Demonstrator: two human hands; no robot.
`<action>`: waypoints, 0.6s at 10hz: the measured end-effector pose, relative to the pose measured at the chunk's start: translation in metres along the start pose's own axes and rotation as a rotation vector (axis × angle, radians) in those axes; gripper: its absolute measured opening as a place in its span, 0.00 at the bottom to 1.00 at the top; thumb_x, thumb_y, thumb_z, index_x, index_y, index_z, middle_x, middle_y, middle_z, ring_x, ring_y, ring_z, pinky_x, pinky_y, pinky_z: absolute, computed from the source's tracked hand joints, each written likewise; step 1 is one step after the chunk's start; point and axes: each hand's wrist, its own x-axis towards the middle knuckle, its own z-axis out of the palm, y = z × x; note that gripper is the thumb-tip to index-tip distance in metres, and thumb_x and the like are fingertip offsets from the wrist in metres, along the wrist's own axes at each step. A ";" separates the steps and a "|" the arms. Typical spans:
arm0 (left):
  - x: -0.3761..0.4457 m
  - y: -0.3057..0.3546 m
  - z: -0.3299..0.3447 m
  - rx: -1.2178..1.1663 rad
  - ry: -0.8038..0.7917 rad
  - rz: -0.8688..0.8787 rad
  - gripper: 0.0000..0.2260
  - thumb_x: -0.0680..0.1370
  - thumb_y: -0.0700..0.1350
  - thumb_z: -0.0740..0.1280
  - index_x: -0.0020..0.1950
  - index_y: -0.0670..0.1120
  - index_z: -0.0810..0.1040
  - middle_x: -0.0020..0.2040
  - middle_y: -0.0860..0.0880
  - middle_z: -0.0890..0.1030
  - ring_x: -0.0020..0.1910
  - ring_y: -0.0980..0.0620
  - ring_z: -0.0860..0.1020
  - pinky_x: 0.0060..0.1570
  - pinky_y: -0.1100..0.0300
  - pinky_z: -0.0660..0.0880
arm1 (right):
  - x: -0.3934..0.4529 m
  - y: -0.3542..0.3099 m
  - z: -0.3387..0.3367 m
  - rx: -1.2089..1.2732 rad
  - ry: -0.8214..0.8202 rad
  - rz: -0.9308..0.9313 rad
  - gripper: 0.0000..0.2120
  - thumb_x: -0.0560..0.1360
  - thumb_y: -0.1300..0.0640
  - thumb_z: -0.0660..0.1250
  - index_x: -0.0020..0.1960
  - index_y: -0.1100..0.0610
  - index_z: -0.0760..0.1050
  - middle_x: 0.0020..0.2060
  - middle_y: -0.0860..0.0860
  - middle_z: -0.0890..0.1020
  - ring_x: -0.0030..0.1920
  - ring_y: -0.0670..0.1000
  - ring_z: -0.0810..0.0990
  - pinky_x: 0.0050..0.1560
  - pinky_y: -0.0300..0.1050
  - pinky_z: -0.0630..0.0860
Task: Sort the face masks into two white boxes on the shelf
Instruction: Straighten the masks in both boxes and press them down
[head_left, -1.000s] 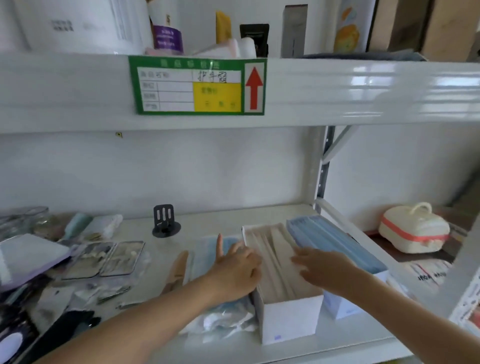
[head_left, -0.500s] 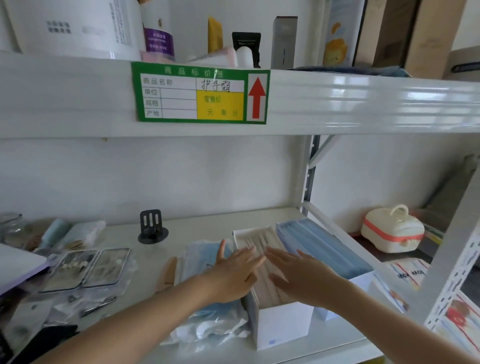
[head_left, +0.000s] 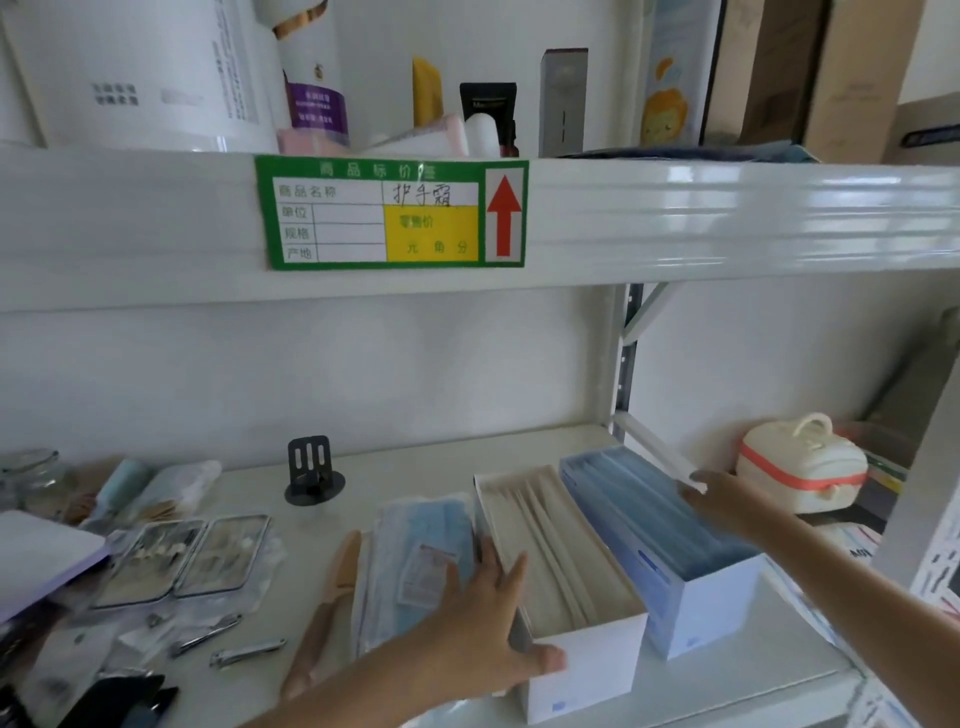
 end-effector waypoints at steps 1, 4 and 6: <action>0.018 -0.003 -0.002 -0.050 0.043 -0.044 0.49 0.73 0.64 0.64 0.77 0.44 0.34 0.78 0.44 0.33 0.77 0.43 0.37 0.76 0.46 0.40 | 0.008 0.005 0.018 0.020 -0.095 -0.046 0.17 0.81 0.55 0.54 0.64 0.60 0.73 0.61 0.60 0.78 0.62 0.59 0.75 0.61 0.48 0.71; 0.017 -0.010 -0.018 -0.006 0.014 -0.137 0.46 0.73 0.62 0.65 0.78 0.50 0.37 0.80 0.49 0.45 0.78 0.42 0.45 0.77 0.45 0.45 | -0.007 0.002 0.010 0.297 -0.241 -0.087 0.17 0.80 0.55 0.57 0.65 0.62 0.73 0.44 0.55 0.74 0.38 0.53 0.74 0.36 0.43 0.75; 0.007 -0.007 0.005 0.069 0.242 -0.329 0.54 0.66 0.62 0.72 0.79 0.48 0.40 0.79 0.46 0.51 0.78 0.43 0.50 0.76 0.45 0.49 | -0.005 0.025 0.012 0.584 -0.357 -0.073 0.18 0.78 0.54 0.63 0.63 0.65 0.73 0.55 0.61 0.80 0.43 0.54 0.80 0.44 0.51 0.81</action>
